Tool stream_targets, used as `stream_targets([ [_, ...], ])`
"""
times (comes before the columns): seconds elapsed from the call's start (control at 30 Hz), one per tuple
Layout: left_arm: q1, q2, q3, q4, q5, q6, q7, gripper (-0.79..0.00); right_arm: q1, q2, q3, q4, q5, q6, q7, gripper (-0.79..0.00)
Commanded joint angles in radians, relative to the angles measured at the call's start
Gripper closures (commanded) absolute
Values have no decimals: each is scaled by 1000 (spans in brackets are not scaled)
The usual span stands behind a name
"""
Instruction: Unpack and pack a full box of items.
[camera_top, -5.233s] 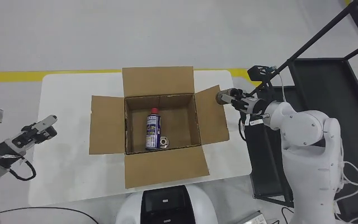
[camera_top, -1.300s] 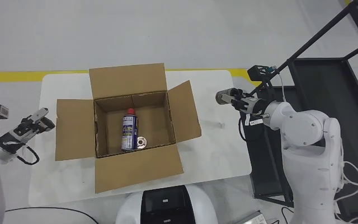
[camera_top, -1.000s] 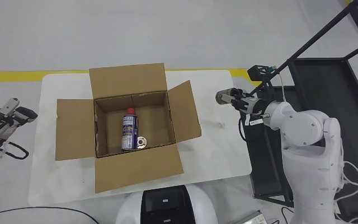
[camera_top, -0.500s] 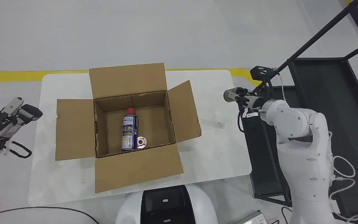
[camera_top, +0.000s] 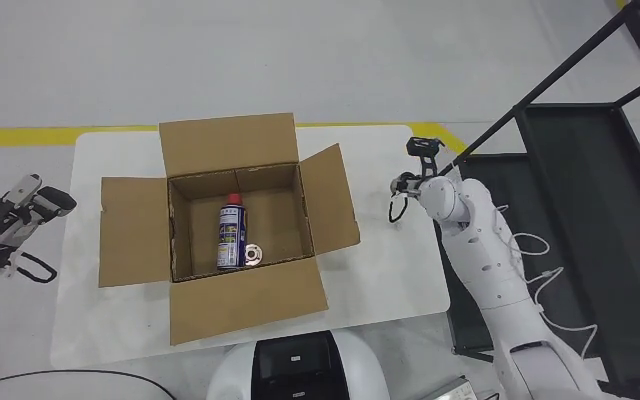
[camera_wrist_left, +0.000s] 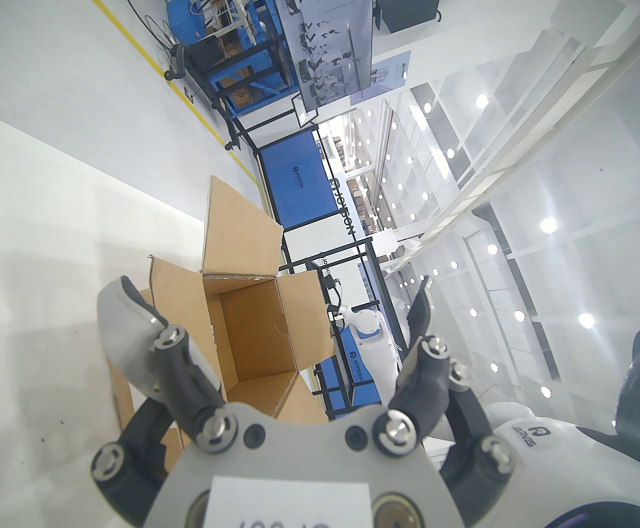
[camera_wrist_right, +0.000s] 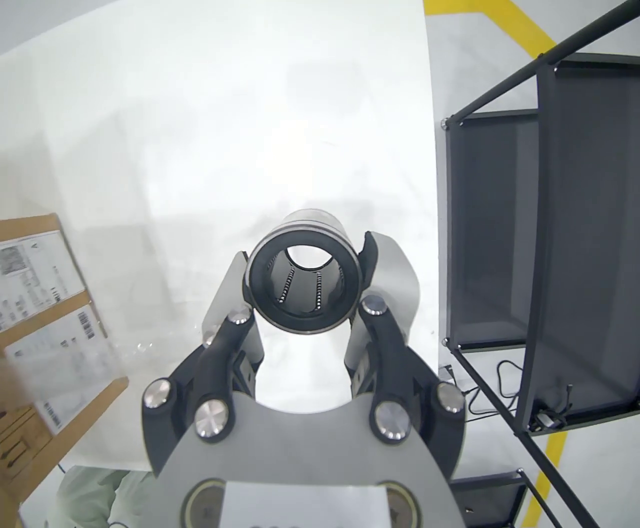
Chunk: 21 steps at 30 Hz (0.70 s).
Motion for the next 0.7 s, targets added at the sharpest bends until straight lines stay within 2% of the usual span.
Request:
stream_targets([
  [0.0,0,0,0,0,0,0,0,-785,35,-9,-37,66,-24,16,-29,0],
  [0.23,0,0,0,0,0,0,0,-785,115,-37,-100,220,20,35,-105,0],
  [0.67,0,0,0,0,0,0,0,-785,202,-75,-133,413,119,69,-217,0],
])
